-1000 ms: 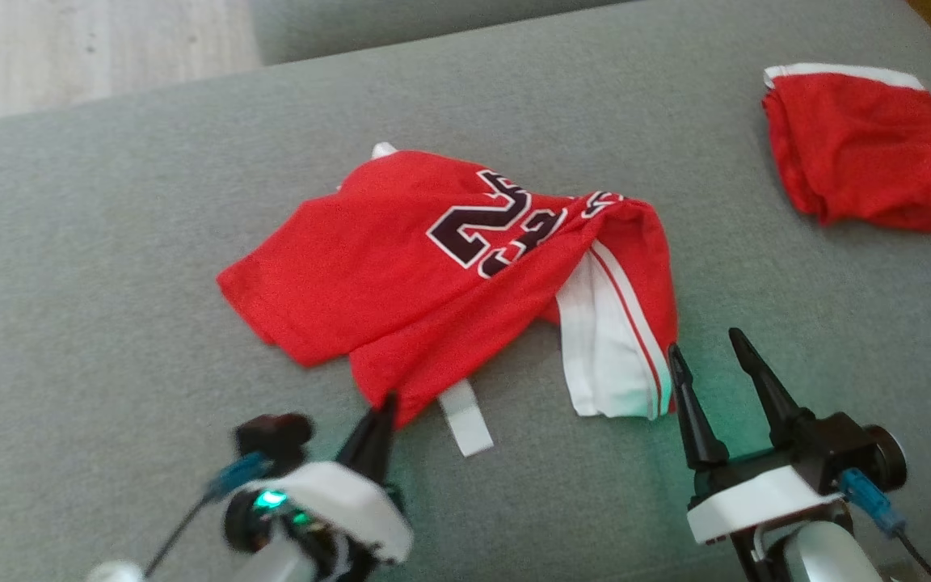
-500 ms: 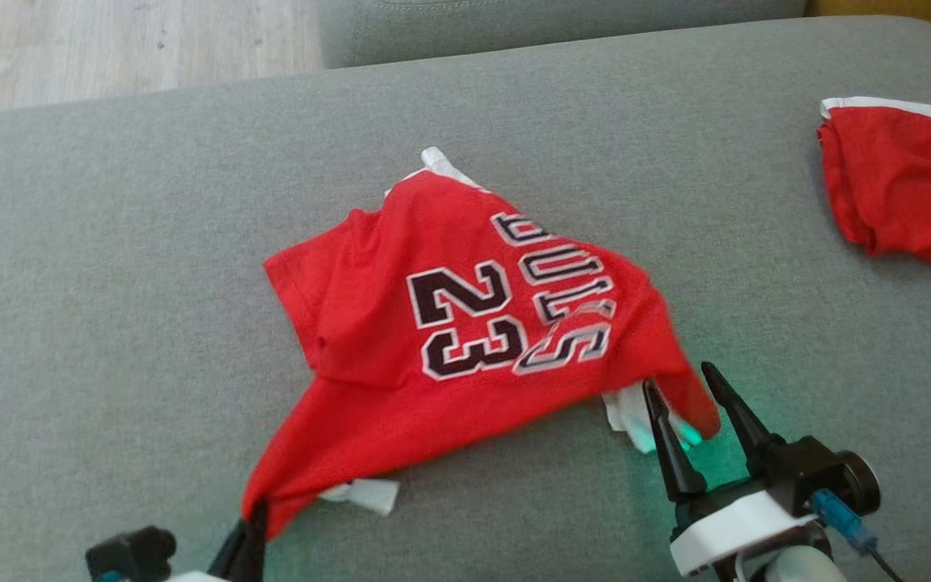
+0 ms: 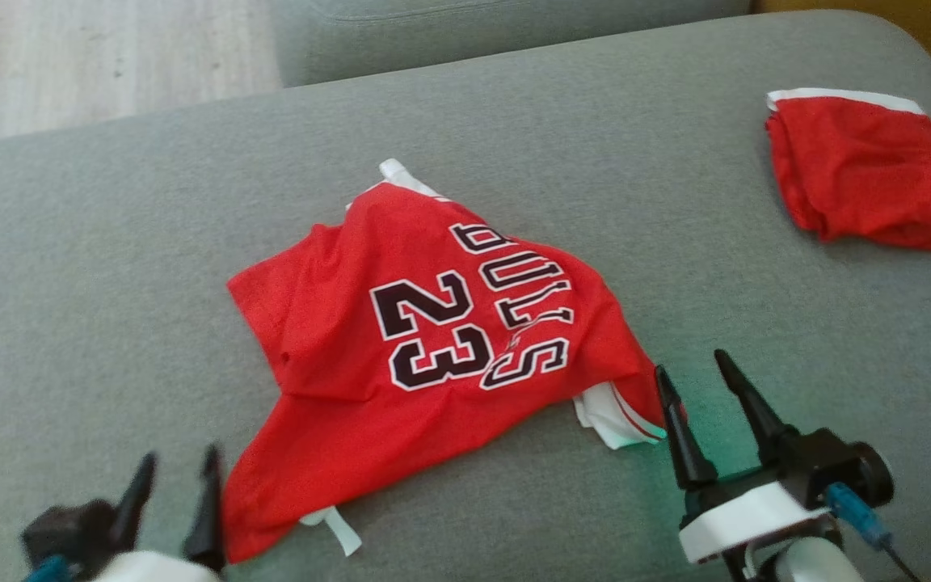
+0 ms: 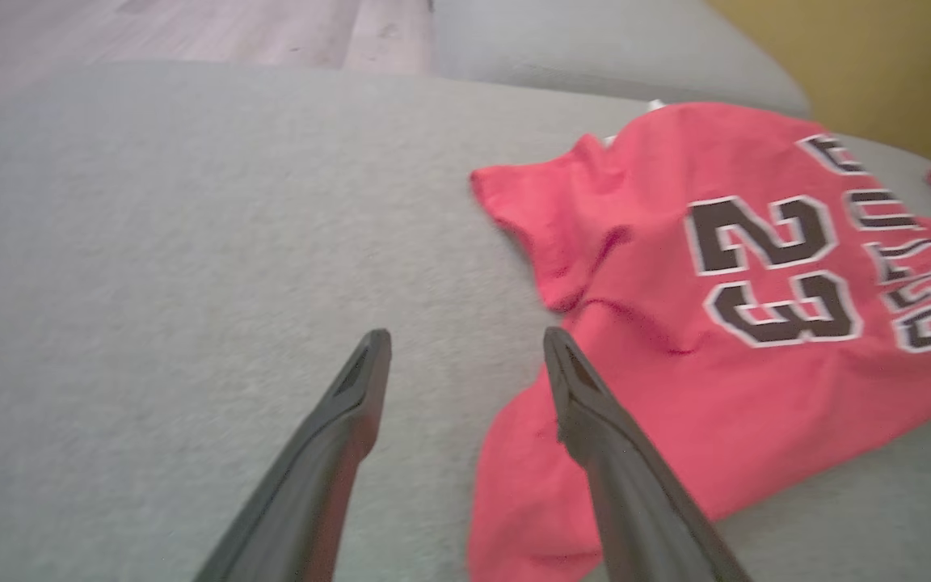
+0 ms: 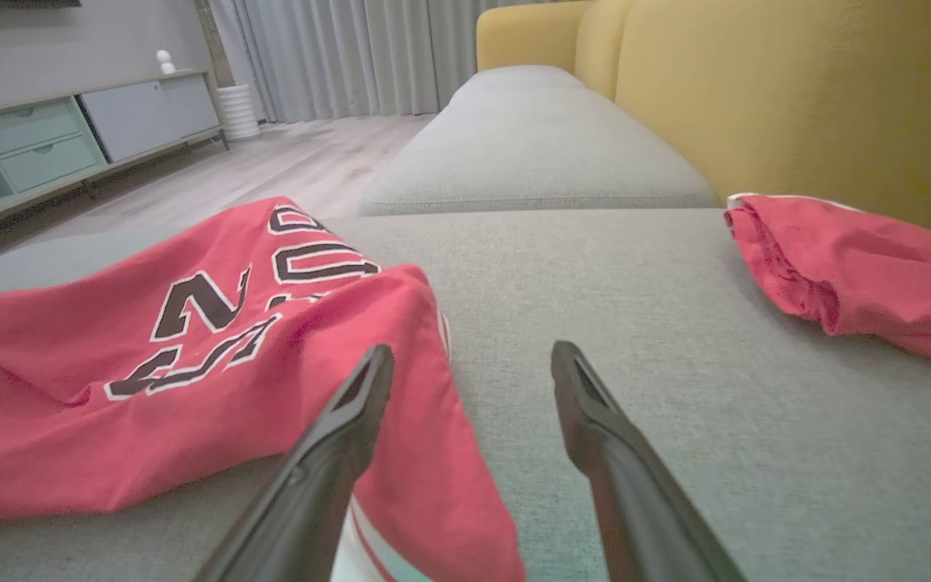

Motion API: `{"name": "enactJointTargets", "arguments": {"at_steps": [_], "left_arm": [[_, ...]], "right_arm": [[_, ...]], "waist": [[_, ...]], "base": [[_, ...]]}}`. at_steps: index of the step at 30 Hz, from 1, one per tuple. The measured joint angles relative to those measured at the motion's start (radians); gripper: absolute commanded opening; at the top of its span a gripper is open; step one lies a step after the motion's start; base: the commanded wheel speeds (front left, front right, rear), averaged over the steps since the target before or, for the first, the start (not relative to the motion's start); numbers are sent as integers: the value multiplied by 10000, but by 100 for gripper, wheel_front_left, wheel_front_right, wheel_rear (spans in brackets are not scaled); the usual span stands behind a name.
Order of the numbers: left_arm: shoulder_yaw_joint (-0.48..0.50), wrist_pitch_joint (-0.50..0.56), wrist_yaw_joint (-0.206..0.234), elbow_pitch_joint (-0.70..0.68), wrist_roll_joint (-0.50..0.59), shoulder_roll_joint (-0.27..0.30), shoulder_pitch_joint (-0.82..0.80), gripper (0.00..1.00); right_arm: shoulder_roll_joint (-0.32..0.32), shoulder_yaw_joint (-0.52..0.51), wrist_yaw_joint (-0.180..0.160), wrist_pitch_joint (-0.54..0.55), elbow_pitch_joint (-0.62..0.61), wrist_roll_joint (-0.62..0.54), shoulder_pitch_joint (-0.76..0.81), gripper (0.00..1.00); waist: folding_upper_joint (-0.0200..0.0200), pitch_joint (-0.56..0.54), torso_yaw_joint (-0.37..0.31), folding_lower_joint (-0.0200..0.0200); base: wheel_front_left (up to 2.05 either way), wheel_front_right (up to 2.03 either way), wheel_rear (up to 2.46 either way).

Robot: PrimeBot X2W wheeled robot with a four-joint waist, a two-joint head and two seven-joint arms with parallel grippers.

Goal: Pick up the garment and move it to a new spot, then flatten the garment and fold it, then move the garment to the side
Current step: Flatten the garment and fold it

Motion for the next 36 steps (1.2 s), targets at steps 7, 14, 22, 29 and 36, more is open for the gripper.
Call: {"name": "enactJointTargets", "arguments": {"at_steps": [7, 14, 22, 29, 36], "left_arm": [[-1927, 493, -819, -754, 1350, -713, -2080, 100], [-4347, 1392, -2510, 1028, 2769, -2798, -5689, 100], [-6238, 2029, -4449, 3509, 3703, -3852, -7776, 100], [-6916, 2447, -4765, 4872, 4115, -3862, -8002, 100], [-7162, 2888, -4663, 6159, 4474, -3728, -8428, 100]], "right_arm": [[0, -420, 0, 0, -583, -90, 68, 100], [4, -639, 0, 0, -888, -102, -81, 100], [8, -535, 0, 0, -953, 96, -328, 100], [10, -485, 0, 0, -936, 303, -394, 100], [12, -491, 0, -2, -932, 357, -438, 100]], "waist": [[0, 120, -501, 0], [0, 590, -1051, 2], [0, 1151, -1830, 2], [0, 1430, -2314, 2], [0, 1483, -2464, 2]], "base": [[0, 0, 0], [0, 0, 0], [0, 0, 0], [0, 0, 0], [0, 0, 0]]}}
